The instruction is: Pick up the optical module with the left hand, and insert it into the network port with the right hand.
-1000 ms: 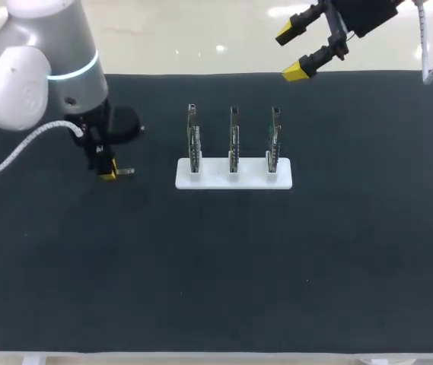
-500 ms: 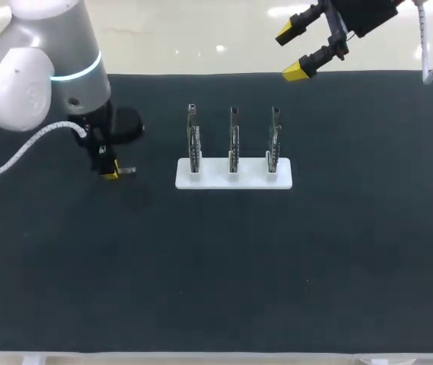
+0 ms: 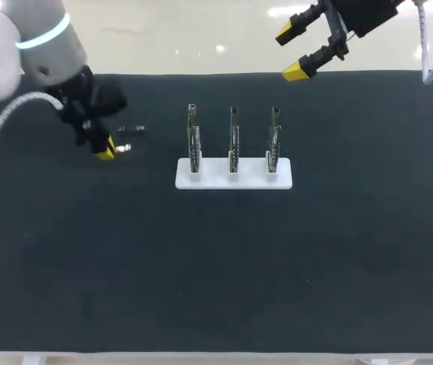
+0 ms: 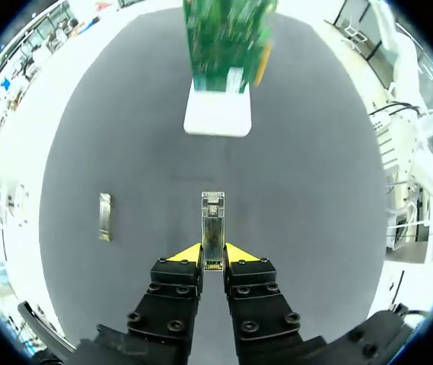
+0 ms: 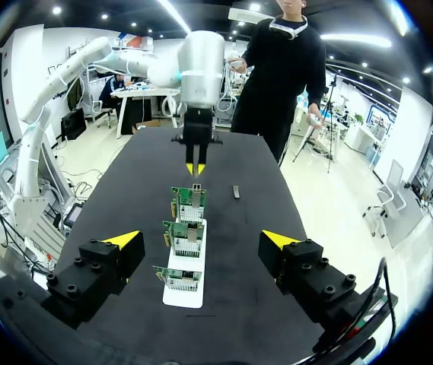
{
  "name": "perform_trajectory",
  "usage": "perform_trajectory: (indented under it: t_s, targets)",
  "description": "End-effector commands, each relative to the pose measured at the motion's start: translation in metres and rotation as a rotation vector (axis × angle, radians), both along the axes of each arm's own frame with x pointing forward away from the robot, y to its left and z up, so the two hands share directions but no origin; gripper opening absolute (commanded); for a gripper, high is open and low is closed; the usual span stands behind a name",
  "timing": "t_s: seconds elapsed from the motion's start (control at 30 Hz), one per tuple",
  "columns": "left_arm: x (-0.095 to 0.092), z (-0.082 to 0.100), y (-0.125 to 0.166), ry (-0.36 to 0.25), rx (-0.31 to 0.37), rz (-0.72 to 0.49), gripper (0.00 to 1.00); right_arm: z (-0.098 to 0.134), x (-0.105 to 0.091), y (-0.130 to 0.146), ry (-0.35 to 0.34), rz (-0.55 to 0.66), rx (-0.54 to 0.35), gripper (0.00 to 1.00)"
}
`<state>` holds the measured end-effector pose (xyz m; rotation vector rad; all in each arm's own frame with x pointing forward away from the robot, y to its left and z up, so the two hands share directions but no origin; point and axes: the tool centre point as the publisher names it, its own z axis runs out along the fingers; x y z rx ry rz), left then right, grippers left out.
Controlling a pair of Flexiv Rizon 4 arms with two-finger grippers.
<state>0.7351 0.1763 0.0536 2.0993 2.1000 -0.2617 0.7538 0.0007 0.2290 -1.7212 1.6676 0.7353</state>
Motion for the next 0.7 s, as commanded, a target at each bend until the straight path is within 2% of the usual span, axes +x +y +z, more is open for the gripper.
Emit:
perform_trajectory:
  t_s: [0.03, 0.23, 0.4, 0.53, 0.7]
  targets:
    - [-0.021, 0.040, 0.010, -0.025, -0.125, -0.023, 0.00, 0.000, 0.000, 0.000, 0.000, 0.001, 0.001, 1.00]
    - [-0.032, 0.090, 0.000, -0.010, -0.275, -0.061, 0.00, 0.000, 0.000, 0.000, 0.000, 0.001, 0.001, 1.00]
    - [-0.044, 0.131, -0.006, -0.026, -0.429, -0.102, 0.00, 0.000, 0.000, 0.000, 0.000, 0.001, 0.001, 1.00]
    - [-0.054, 0.166, -0.008, -0.015, -0.582, -0.130, 0.00, 0.000, 0.000, 0.000, 0.000, 0.001, 0.001, 1.00]
    - [-0.064, 0.200, -0.007, 0.003, -0.723, -0.158, 0.00, 0.000, 0.000, 0.000, 0.000, 0.001, 0.001, 1.00]
